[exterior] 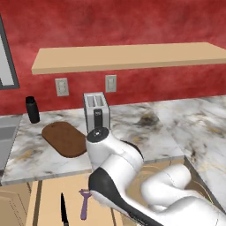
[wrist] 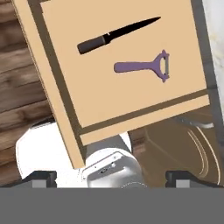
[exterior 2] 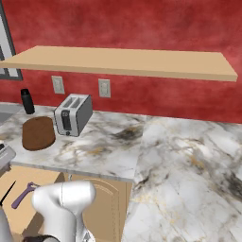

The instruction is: Open the drawer on the left and place the cutting tools on the cutting board.

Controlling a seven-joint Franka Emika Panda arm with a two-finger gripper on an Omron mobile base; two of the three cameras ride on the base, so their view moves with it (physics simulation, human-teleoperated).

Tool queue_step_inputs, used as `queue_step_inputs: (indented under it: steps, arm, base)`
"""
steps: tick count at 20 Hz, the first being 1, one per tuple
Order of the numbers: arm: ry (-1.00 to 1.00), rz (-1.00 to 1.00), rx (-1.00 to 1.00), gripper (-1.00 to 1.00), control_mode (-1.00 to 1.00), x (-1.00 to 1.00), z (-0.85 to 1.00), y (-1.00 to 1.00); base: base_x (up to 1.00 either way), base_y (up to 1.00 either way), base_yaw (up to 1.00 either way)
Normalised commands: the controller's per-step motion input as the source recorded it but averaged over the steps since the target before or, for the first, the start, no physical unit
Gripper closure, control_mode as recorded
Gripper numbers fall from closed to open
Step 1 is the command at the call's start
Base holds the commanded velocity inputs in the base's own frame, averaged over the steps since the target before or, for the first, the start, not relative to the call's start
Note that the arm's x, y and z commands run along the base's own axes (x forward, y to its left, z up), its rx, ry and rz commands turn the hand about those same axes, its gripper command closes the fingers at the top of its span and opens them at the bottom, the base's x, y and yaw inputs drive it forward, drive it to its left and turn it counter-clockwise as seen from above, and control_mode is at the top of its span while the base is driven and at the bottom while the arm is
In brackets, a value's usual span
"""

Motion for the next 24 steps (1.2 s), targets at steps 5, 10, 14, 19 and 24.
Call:
queue_step_inputs:
  steps: [5, 10, 14, 19, 24]
  arm:
    - [0.25, -0.42, 0.02, -1.00, -1.00, 0.85, -0.40, 0.29]
    - [0.11, -0.09, 0.07, -1.00, -1.00, -0.50, -0.51, 0.05]
    - [0.00, -0.22, 0.15, -1.00, -1.00, -0.59, -0.65, 0.16]
    - [0.00, -0.38, 0.22, -1.00, -1.00, -0.34, -0.63, 0.06]
    - [-0.01, -0.56, 0.26, -1.00, -1.00, 0.17, -0.49, 0.49]
  base:
    - [0.00, 0.00, 0.00]
    - [0.00, 0.00, 0.00]
    - [0.00, 0.00, 0.00]
    - [0.00, 0.00, 0.00]
    - [0.00, 0.00, 0.00]
